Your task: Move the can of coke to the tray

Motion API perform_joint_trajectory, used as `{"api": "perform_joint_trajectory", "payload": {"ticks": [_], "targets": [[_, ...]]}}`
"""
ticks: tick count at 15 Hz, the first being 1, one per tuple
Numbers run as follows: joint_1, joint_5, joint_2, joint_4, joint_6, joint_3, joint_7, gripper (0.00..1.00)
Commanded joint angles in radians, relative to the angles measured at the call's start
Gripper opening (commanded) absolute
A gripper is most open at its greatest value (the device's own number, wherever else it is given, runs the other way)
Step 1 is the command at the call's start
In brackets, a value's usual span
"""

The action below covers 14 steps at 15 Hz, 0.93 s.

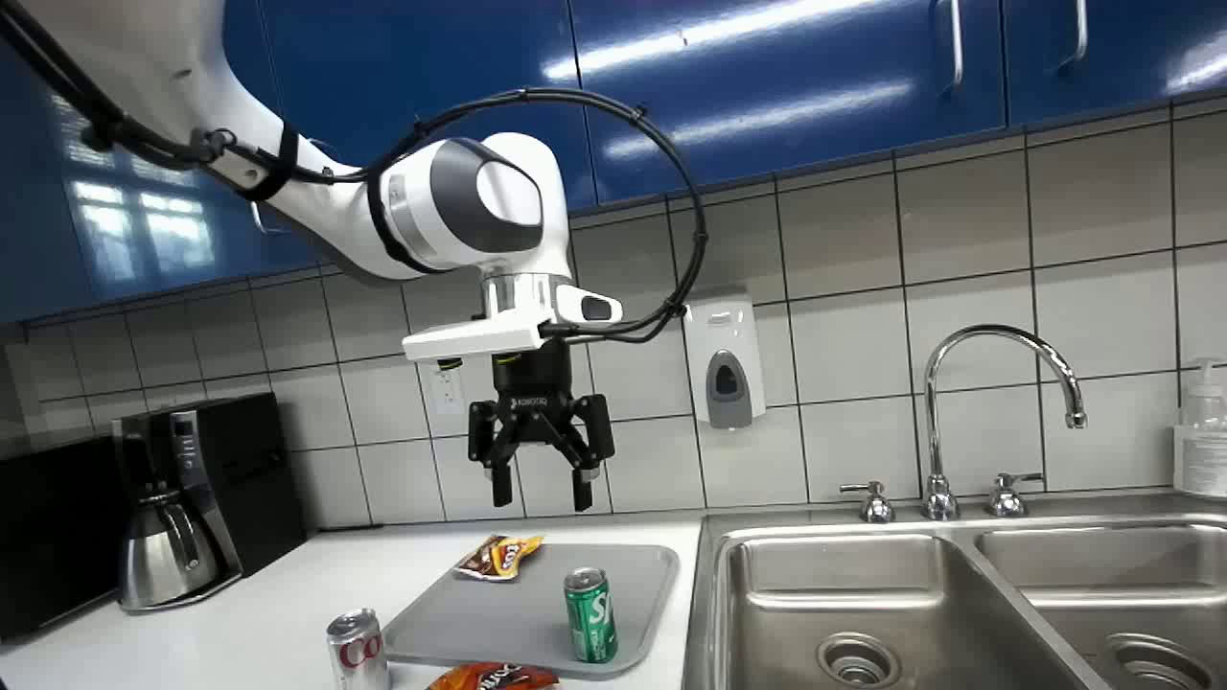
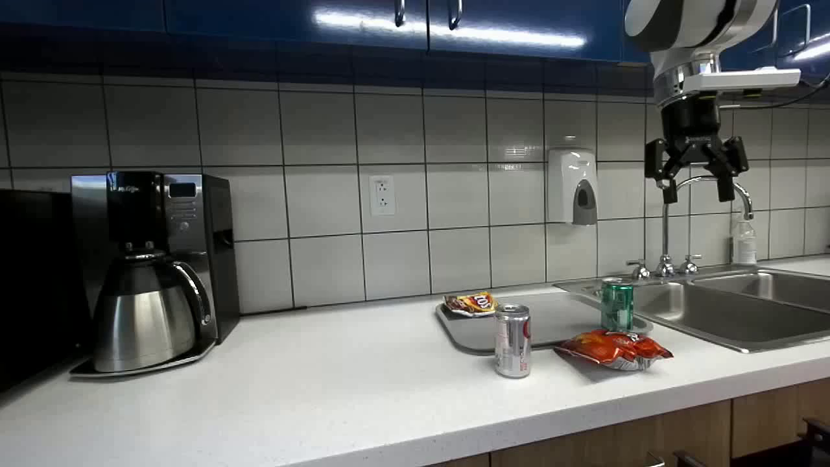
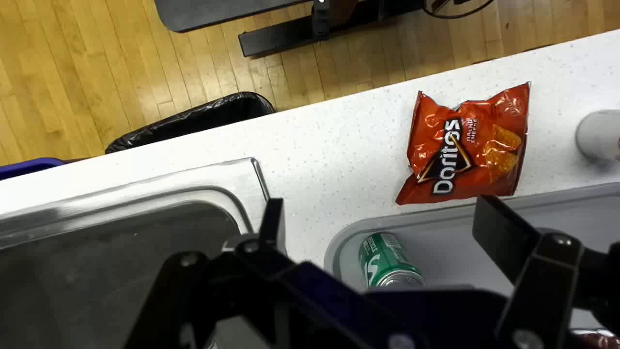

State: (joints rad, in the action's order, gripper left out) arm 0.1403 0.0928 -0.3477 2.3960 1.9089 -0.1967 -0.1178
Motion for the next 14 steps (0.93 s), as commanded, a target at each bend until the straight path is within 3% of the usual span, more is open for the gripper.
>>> {"api": "perform_joint_trajectory", "payload": {"ticks": [1,6,14], "targets": [[0.008,-0.003,0.002,-0.001,-0.001,0.007,-0.002,1.0],[-0.002,-0.002,-0.012,0.026,0.021,0.022,0.01,1.0],[-0.055,-0.018,-0.06,0.145,0.168,0.086,0.029,1.0]]}}
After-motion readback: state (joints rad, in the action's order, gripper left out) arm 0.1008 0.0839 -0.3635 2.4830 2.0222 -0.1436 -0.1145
